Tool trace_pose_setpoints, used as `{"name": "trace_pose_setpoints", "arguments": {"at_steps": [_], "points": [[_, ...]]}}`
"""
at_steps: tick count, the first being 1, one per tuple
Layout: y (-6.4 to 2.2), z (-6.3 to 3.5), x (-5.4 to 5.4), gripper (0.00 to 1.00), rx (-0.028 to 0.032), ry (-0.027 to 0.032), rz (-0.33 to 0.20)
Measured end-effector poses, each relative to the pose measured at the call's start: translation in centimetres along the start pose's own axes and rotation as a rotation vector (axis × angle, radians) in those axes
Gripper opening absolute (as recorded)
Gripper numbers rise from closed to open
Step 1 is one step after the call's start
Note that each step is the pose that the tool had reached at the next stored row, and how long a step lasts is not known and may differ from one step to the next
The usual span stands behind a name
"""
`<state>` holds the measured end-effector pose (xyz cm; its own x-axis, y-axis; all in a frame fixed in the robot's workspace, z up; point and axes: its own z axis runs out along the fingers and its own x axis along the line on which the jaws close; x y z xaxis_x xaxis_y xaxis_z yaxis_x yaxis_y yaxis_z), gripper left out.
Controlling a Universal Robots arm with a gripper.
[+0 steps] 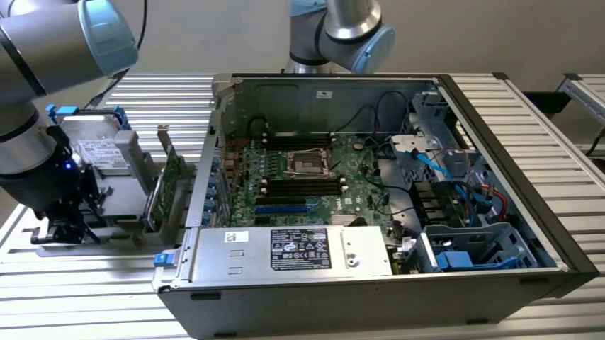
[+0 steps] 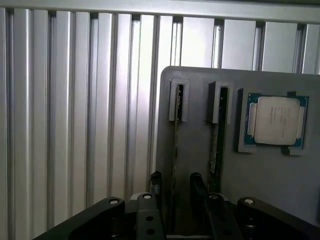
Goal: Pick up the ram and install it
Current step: 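Pick up the ram and move it above insertion slot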
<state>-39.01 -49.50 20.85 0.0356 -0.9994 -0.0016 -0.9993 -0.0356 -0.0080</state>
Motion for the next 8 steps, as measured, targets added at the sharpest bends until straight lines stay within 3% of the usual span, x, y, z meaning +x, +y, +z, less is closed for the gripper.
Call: {"name": "trace_pose_setpoints", "arguments": {"at_steps": [8], "points": [[0.02, 1.27, 0.2, 0.36, 0.0036, -0.0132, 0.000]]}}
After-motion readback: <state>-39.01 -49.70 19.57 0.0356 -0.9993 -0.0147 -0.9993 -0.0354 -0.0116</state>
